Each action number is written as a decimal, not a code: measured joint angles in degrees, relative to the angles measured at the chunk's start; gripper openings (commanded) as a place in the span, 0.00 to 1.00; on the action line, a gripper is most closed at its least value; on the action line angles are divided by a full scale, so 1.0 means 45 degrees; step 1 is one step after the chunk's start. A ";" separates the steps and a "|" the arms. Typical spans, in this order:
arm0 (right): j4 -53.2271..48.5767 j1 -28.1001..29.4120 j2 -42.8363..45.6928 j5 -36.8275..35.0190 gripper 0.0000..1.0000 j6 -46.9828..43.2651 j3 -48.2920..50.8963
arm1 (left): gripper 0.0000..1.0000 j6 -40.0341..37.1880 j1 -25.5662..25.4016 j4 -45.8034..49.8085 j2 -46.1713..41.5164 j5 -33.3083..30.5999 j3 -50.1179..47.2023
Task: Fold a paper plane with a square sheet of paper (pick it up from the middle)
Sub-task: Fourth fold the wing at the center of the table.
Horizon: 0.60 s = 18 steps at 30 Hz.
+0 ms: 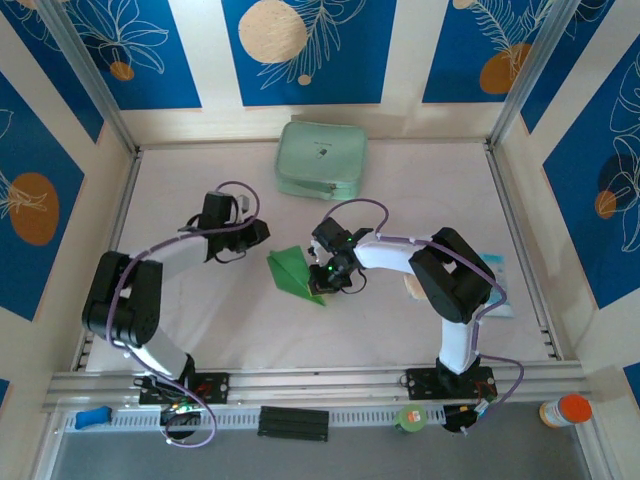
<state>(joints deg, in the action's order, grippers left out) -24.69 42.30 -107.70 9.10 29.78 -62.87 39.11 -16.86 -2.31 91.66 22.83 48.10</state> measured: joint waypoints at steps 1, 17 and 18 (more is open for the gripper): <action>0.0000 -0.0019 0.0000 0.0029 0.08 0.0000 0.0005 | 0.18 0.0243 -0.0238 -0.0223 -0.0049 0.0005 -0.0194; 0.0826 -0.0680 0.0345 0.1229 0.09 -0.0019 0.0758 | 0.10 0.1632 -0.1705 -0.0845 0.1977 -0.0083 -0.0593; 0.0835 -0.0729 0.0379 0.1307 0.09 -0.0019 0.0758 | 0.10 0.1642 -0.1724 -0.0816 0.2045 -0.0097 -0.0515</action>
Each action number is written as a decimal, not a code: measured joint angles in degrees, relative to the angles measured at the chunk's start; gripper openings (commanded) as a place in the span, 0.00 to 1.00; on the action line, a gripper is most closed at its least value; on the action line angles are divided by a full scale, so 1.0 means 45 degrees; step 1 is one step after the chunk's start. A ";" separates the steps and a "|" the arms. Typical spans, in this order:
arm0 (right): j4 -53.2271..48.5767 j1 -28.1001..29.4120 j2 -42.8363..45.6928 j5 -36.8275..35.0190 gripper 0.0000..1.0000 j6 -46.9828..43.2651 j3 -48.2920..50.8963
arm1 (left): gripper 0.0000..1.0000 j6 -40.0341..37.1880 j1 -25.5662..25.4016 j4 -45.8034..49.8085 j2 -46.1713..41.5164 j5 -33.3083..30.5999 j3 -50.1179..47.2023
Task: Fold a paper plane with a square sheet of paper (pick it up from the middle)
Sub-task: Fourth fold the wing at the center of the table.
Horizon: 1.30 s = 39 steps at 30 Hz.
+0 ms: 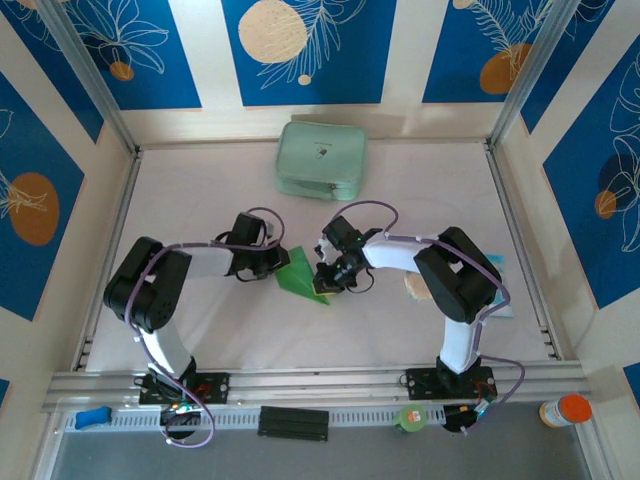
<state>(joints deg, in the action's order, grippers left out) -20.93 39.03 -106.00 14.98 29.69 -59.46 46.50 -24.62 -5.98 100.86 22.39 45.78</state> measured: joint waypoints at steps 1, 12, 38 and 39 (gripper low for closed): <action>0.0019 -0.0034 0.0068 0.0073 0.09 0.0005 0.0000 | 0.10 0.0000 0.0000 0.0000 0.0039 0.0000 0.0044; 0.1141 0.0058 0.0461 0.0398 0.00 0.1039 -0.1001 | 0.09 0.0039 -0.0039 0.0160 0.0087 -0.0058 0.0151; 0.3954 -0.0112 -0.0597 0.1103 0.00 0.2166 0.0869 | 0.06 -0.0112 -0.0180 0.1001 0.0151 -0.0573 0.0578; 0.4070 -0.0165 -0.0374 0.1205 0.00 0.2166 0.1234 | 0.06 -0.0117 -0.0180 0.1020 0.0165 -0.0568 0.0593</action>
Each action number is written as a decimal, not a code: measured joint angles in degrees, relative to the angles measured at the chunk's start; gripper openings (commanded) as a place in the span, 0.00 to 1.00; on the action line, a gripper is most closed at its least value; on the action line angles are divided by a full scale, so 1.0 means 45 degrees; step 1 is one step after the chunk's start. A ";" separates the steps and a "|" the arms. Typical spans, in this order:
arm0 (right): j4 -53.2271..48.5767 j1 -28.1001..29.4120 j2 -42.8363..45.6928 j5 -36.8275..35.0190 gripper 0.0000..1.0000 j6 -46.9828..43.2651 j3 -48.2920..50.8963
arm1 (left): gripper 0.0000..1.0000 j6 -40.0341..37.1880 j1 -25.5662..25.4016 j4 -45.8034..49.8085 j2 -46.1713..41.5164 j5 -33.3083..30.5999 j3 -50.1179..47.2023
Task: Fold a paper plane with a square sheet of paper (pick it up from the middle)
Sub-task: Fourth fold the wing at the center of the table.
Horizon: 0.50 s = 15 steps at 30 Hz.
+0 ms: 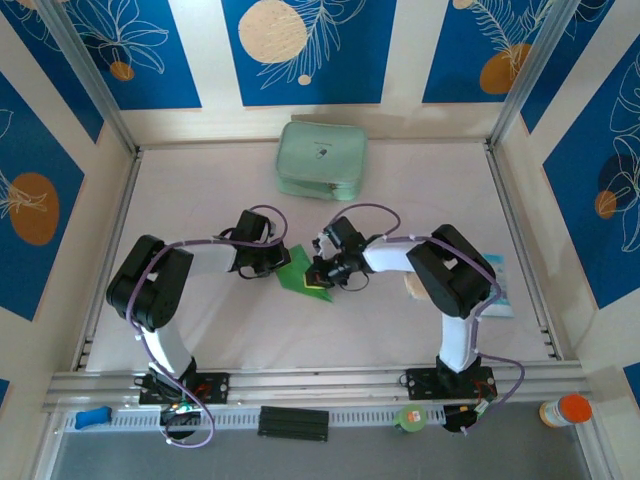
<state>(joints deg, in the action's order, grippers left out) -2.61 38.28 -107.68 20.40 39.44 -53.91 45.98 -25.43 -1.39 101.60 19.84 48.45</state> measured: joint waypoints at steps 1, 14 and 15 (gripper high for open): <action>0.0097 -0.0049 0.0180 0.0058 0.00 -0.0010 0.0282 | 0.06 -0.0005 0.0000 0.0015 0.0000 0.0000 0.0010; -0.0423 -0.0549 0.3172 0.0092 0.05 -0.0141 0.2594 | 0.09 -0.0228 0.0005 0.0000 0.0000 0.0151 0.0034; -0.0413 -0.0549 0.3468 0.0024 0.08 -0.0151 0.2584 | 0.10 -0.0228 0.0005 0.0034 -0.0005 0.0170 0.0053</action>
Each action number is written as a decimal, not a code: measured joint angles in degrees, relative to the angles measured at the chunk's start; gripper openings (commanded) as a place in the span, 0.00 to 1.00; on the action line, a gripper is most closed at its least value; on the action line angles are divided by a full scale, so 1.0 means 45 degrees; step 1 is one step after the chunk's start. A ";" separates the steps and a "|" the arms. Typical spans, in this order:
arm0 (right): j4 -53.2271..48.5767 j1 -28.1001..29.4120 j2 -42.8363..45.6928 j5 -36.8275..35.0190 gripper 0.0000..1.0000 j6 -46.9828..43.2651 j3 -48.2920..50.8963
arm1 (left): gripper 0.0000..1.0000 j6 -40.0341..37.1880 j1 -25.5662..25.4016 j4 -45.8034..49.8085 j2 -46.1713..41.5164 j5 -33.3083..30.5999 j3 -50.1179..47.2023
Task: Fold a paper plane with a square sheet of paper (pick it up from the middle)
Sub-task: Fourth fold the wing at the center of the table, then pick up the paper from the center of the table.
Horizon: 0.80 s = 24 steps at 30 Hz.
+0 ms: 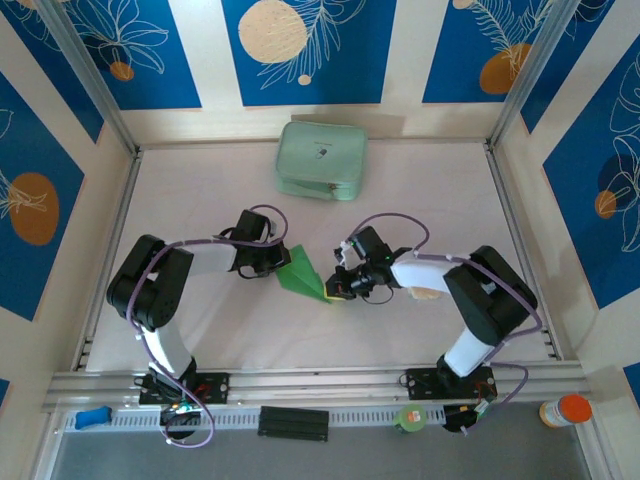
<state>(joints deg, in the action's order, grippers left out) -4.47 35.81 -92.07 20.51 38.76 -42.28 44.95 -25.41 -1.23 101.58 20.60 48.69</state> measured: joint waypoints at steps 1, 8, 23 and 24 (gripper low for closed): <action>0.0010 0.0000 0.0267 -0.0097 0.10 -0.0015 -0.0019 | 0.12 0.0000 0.0000 0.0034 0.0000 0.0024 0.0029; -0.0019 -0.0019 0.0597 -0.0986 0.30 -0.0389 -0.0869 | 0.30 0.0617 0.0000 0.0282 -0.0733 0.0355 0.0170; 0.0063 -0.0267 -0.3016 -0.0471 0.34 -0.0418 -0.3623 | 0.64 0.2293 0.0471 0.0049 -0.4945 -0.1093 -0.2438; 0.0078 -0.0277 -0.3191 -0.0379 0.32 -0.0423 -0.3740 | 0.65 0.2346 0.0520 0.0083 -0.5100 -0.1175 -0.2569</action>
<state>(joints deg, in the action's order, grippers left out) -4.12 34.57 -106.43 18.81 36.86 -59.11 55.51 -23.07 -0.86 78.63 15.31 37.12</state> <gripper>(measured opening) 0.341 0.638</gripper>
